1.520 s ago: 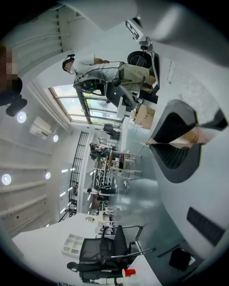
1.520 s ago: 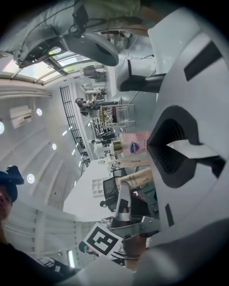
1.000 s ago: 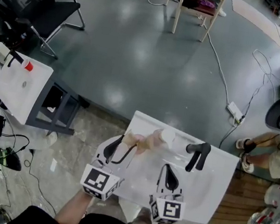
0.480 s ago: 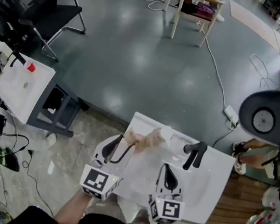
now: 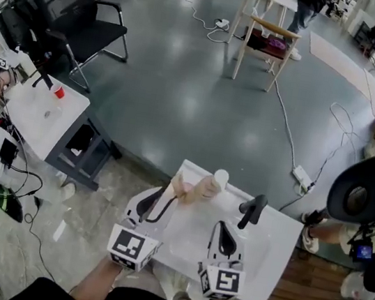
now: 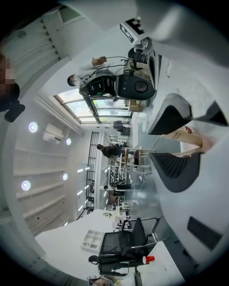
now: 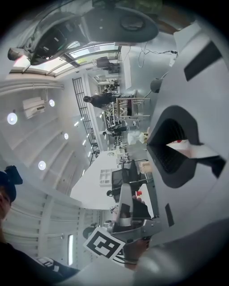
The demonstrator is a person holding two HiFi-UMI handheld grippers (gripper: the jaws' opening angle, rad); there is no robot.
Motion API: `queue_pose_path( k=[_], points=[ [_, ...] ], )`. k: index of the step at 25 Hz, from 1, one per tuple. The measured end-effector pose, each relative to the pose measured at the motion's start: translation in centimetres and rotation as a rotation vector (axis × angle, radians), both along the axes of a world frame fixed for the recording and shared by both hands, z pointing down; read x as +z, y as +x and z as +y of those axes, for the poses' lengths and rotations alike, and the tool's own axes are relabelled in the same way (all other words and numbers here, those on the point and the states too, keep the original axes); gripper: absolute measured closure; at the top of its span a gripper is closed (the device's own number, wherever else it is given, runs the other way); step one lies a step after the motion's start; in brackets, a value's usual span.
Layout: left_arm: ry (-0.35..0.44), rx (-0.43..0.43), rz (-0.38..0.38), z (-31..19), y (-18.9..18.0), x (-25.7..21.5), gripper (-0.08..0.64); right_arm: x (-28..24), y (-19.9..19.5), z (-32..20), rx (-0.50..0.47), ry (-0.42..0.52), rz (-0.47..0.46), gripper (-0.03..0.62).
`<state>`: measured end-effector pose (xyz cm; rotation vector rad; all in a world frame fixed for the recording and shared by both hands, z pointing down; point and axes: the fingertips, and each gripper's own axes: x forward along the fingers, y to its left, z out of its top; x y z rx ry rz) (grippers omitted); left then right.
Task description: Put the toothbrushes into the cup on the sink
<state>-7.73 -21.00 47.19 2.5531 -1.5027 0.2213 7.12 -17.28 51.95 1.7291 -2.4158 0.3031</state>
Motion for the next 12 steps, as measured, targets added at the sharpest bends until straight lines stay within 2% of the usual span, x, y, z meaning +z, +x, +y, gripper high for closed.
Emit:
queue_pose_path(
  k=[3, 6, 10, 12],
  points=[
    [0.006, -0.032, 0.000, 1.6, -0.3, -1.5, 0.449, -1.5, 0.1, 0.9, -0.025, 0.029, 0.003, 0.594],
    [0.051, -0.053, -0.009, 3.2, -0.4, -3.1, 0.462, -3.2, 0.2, 1.7, -0.051, 0.074, 0.000, 0.594],
    [0.037, -0.087, -0.011, 5.7, -0.3, -4.2, 0.483, -5.2, 0.5, 2.8, -0.081, 0.105, -0.001, 0.594],
    [0.075, -0.103, -0.013, 6.7, -0.2, -5.2, 0.497, -6.2, 0.5, 3.3, -0.099, 0.122, -0.003, 0.594]
  ],
)
